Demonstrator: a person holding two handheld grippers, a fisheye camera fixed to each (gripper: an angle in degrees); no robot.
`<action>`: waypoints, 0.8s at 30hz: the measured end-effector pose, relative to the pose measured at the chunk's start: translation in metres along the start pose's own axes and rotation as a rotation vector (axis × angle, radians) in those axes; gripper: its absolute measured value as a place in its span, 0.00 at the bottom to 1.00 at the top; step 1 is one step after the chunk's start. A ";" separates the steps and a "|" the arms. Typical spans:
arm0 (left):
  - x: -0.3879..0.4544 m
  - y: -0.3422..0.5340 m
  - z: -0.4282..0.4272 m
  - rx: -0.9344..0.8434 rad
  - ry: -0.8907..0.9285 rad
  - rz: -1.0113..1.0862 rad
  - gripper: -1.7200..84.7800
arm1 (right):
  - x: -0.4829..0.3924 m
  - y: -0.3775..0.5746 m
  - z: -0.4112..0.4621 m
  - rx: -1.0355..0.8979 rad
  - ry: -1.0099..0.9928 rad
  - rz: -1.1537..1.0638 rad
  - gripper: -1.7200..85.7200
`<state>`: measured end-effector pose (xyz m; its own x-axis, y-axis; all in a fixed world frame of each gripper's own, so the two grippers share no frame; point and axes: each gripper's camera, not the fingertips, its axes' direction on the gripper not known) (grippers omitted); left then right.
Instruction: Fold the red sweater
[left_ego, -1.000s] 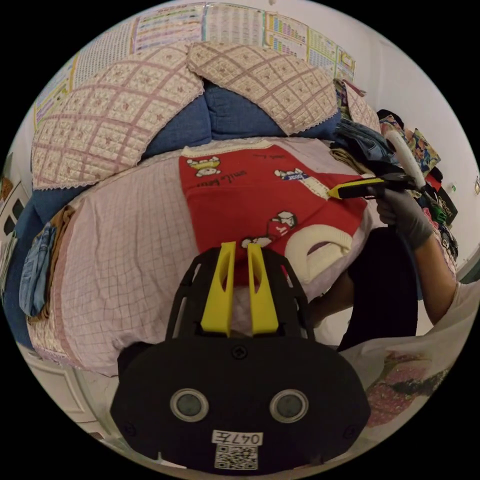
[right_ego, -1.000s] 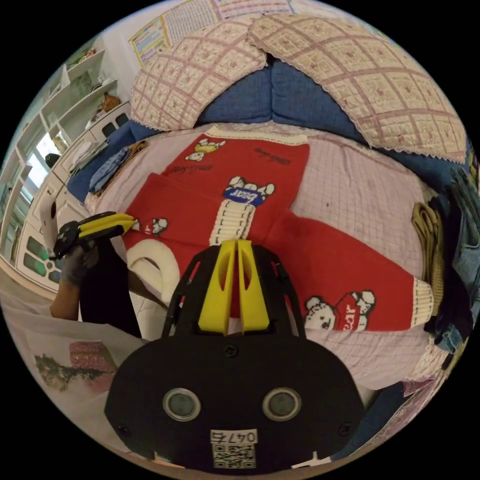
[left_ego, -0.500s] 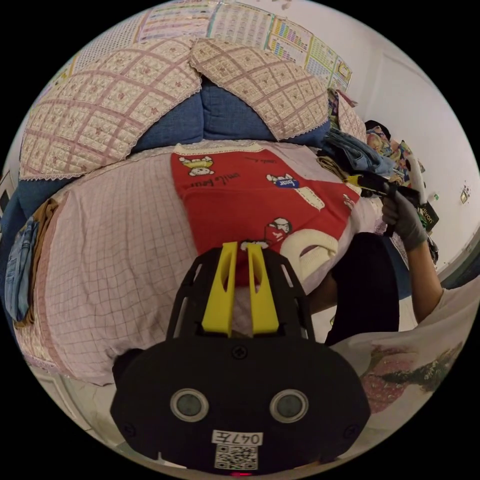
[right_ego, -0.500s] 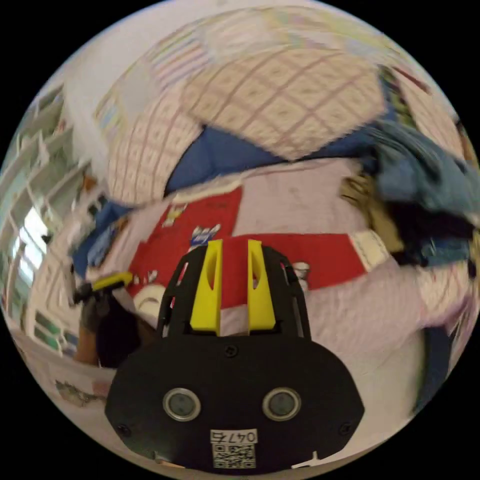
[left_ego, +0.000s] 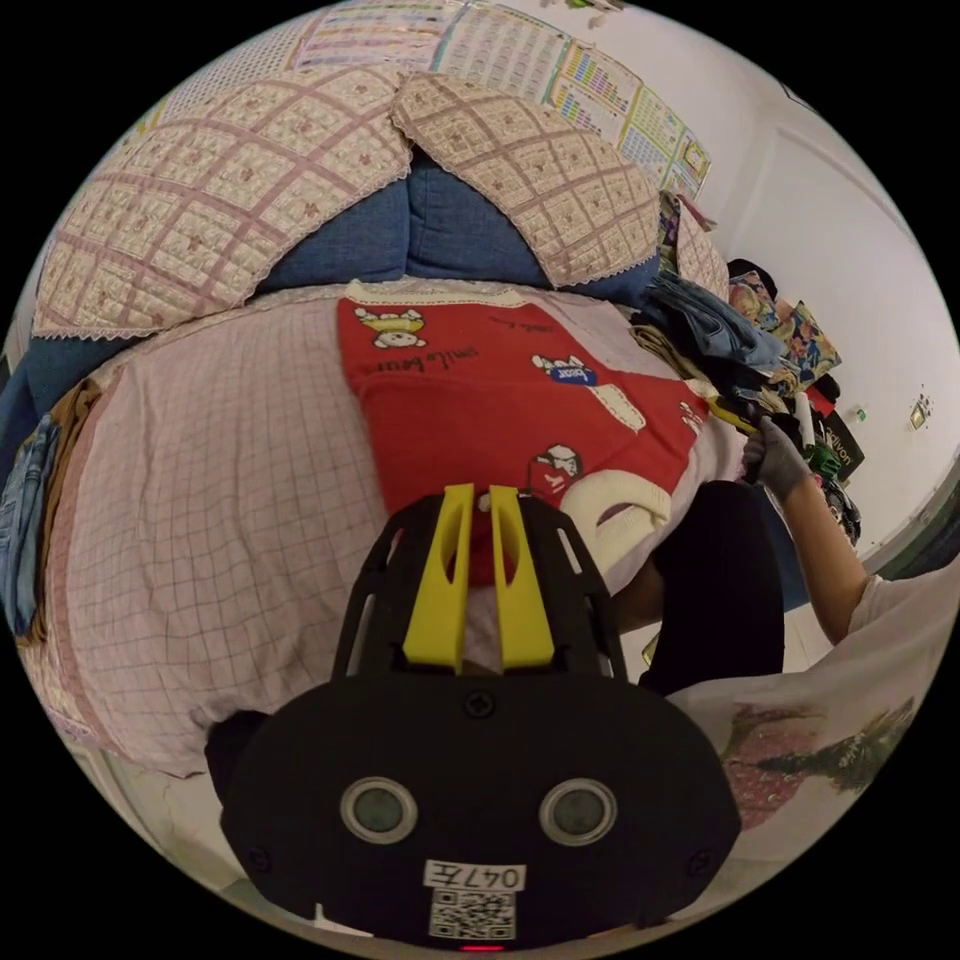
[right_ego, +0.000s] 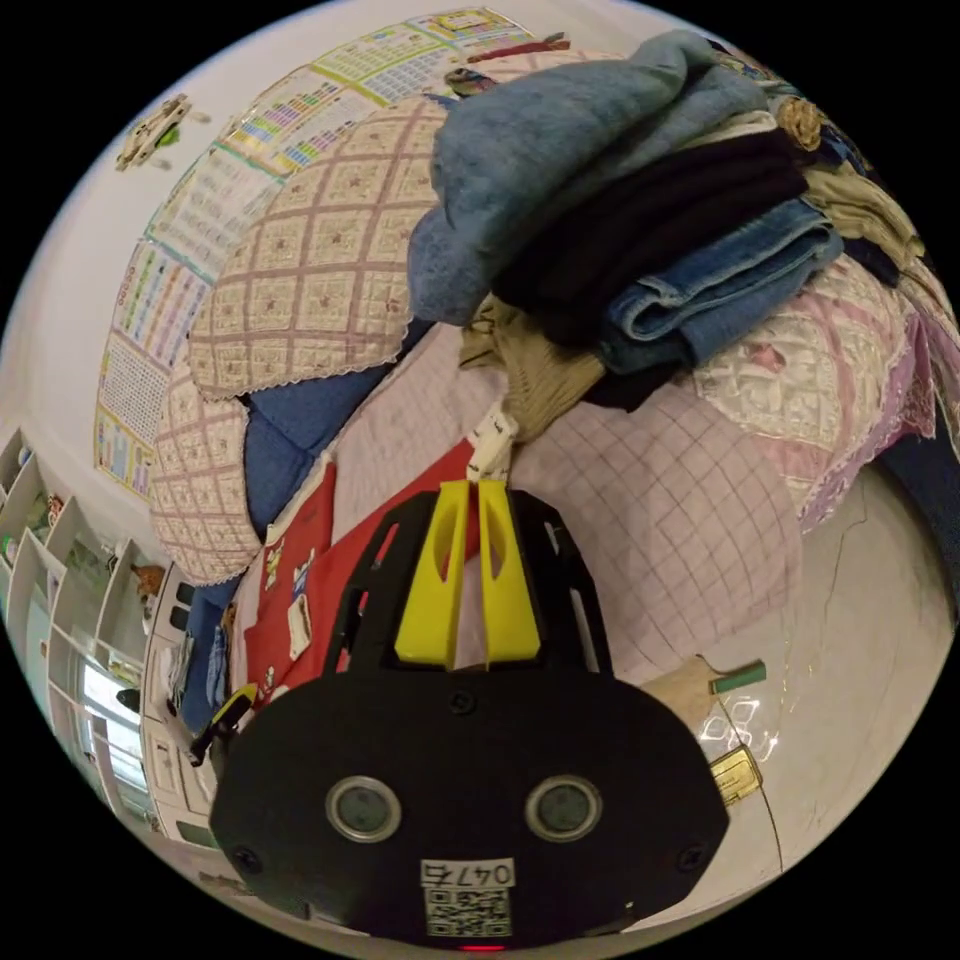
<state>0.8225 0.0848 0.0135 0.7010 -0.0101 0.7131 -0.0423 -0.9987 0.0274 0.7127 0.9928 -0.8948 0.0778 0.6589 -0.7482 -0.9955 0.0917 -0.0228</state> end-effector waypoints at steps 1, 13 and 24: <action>-0.004 -0.001 0.001 0.002 0.006 0.000 0.03 | -0.005 0.000 -0.001 0.009 -0.010 -0.017 0.01; -0.050 -0.002 0.002 0.029 0.095 -0.052 0.04 | -0.230 0.080 0.005 0.028 -0.415 -0.753 0.01; -0.086 0.008 -0.036 0.092 0.036 -0.084 0.04 | -0.319 0.193 0.107 -0.313 -0.360 -1.087 0.02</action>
<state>0.7358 0.0792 -0.0224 0.6733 0.0739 0.7356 0.0824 -0.9963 0.0246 0.5013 0.8803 -0.5890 0.8512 0.5248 -0.0082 -0.3640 0.5790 -0.7296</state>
